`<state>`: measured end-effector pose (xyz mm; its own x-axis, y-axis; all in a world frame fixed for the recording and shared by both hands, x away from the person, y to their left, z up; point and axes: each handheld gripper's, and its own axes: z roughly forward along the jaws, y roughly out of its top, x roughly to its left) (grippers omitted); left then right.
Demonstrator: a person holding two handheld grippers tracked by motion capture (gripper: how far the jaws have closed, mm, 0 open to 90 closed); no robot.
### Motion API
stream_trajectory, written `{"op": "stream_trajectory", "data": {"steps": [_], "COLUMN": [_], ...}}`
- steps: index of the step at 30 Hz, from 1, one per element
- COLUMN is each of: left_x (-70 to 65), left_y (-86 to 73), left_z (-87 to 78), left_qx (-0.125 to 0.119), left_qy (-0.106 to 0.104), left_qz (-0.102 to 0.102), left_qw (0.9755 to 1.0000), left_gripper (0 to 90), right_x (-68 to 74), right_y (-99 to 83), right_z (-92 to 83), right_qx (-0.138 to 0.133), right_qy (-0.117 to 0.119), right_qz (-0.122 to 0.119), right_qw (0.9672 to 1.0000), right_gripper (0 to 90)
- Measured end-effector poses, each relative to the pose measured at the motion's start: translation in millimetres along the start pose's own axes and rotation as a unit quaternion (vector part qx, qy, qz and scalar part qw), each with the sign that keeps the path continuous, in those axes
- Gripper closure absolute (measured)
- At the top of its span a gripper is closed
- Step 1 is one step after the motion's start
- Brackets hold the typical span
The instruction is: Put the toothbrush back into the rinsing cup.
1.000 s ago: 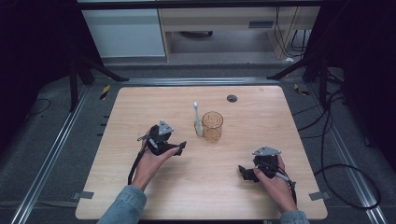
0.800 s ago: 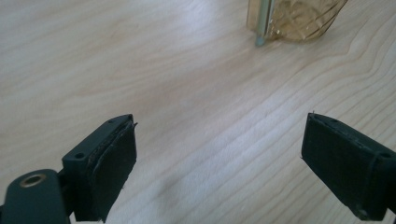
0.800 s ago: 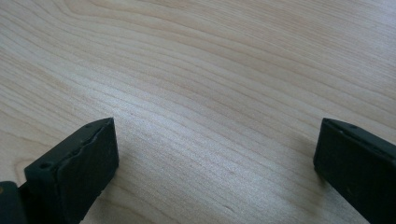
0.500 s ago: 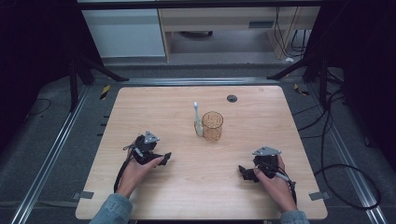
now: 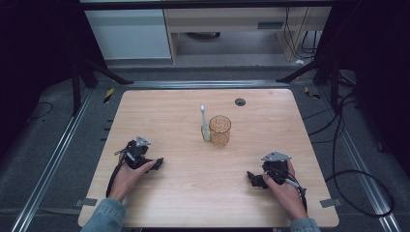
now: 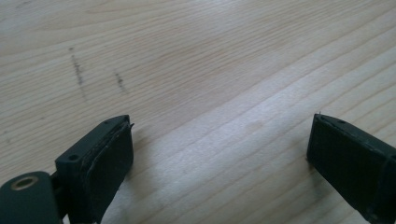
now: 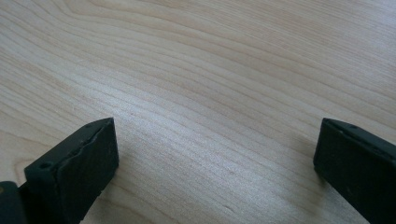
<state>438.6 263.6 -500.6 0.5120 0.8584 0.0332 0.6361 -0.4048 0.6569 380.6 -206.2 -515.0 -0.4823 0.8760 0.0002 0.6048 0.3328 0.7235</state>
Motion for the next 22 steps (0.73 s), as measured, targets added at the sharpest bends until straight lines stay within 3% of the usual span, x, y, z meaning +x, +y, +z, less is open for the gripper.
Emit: {"op": "stream_trajectory", "data": {"steps": [8, 14, 22], "left_x": [4.4, 11.1, 14.4], "left_y": [-2.2, -6.2, -6.2], "left_z": [3.1, 6.5, 7.0], "left_qx": [-0.015, -0.040, -0.038], "left_qy": [-0.005, -0.011, -0.008], "left_qz": [-0.001, 0.007, 0.002], "left_qw": [0.9999, 0.9991, 0.9992], "left_gripper": [4.1, 1.3, 0.1], "right_x": [0.0, 0.0, 0.0], "right_y": [0.0, 0.0, 0.0], "right_z": [0.0, 0.0, 0.0], "right_qx": [0.000, 0.000, 0.000], "right_qy": [0.000, 0.000, 0.000], "right_qz": [0.000, 0.000, 0.000], "right_qw": [1.0000, 1.0000, 1.0000], "right_gripper": [0.3, 0.3, 0.3]}}
